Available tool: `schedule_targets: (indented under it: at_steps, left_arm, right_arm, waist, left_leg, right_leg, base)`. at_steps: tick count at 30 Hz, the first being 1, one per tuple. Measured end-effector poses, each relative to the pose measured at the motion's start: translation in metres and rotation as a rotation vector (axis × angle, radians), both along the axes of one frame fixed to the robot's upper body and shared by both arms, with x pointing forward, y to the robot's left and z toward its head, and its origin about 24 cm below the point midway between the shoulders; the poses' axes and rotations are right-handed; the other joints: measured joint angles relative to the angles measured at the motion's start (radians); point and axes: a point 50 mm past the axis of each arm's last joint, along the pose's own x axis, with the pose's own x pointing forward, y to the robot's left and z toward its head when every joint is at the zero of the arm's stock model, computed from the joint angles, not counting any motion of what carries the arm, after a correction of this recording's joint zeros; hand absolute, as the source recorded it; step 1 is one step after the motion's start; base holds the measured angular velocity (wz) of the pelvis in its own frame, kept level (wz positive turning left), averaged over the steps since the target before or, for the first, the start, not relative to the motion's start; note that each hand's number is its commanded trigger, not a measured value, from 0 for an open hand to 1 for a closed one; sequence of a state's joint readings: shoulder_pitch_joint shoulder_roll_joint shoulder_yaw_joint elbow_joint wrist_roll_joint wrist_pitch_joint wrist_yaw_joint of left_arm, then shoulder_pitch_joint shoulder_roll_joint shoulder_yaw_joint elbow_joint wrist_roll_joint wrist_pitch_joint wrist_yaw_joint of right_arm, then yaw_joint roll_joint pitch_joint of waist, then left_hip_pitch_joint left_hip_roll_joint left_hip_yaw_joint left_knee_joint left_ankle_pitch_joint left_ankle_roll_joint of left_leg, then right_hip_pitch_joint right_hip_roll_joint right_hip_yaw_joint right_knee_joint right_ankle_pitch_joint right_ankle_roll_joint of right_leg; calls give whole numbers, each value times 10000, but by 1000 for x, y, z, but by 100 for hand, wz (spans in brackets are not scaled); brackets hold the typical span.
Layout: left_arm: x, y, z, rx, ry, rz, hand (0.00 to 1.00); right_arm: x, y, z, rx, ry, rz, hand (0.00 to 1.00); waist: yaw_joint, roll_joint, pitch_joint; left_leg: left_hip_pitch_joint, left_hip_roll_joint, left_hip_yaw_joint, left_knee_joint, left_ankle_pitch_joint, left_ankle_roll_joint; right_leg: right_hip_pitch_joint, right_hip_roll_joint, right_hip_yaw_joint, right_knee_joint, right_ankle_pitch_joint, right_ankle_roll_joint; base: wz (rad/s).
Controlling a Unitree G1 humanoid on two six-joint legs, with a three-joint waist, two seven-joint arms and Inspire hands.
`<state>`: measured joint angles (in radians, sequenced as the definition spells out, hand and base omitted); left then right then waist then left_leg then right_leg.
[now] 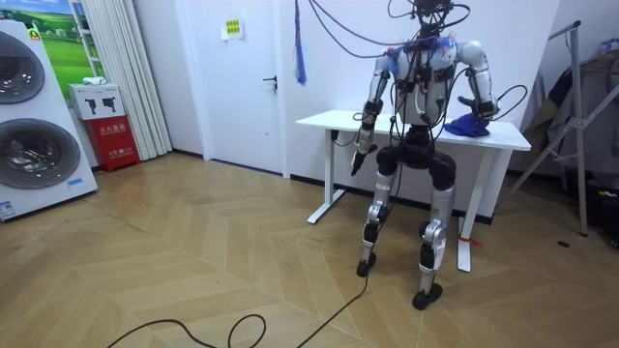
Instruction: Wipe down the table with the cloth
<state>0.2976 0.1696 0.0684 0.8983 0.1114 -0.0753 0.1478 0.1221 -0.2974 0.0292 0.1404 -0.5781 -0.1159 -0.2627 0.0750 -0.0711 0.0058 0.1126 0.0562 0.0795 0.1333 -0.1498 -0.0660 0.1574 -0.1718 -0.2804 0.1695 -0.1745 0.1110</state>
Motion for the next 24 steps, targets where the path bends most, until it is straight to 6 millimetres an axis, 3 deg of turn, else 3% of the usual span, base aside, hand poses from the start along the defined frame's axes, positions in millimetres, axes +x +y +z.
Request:
schedule_targets:
  at_steps: [10, 16, 21, 24]
  left_arm:
    - [-15, 9, 1, 199, 252, 567, 0]
    - [-17, 16, 4, 547, 184, 958, 0]
    - [-28, 30, 8, 994, 183, 1794, 0]
    - [-37, 33, 9, 1066, 341, 2048, 0]
  right_arm:
    - [-6, -43, 14, 13, -1060, -2010, 0]
    - [-25, -79, 3, 686, -1215, -4176, 0]
    - [-63, -126, -14, 1780, -1410, -7484, 0]
    - [-92, -138, -24, 2119, -1180, -8706, 0]
  waist:
    - [-454, -55, 1]
    - [-651, -147, -43]
    - [-1015, -163, -55]
    - [-1125, -169, -115]
  left_leg:
    - [29, 1, -10, 3, -14, -2]
    - [38, 6, 66, 18, -42, 0]
    - [33, 7, 64, 11, -48, 1]
    - [36, 16, 205, -14, -57, 5]
  right_leg:
    - [-14, -2, -31, 2, -1, 1]
    - [-47, -4, 39, 4, -1, 1]
    - [-60, -4, 46, 3, -3, 5]
    - [-124, -2, 200, 13, -4, 5]
  base:
    - [1]
    - [-3]
    - [0]
    - [-13]
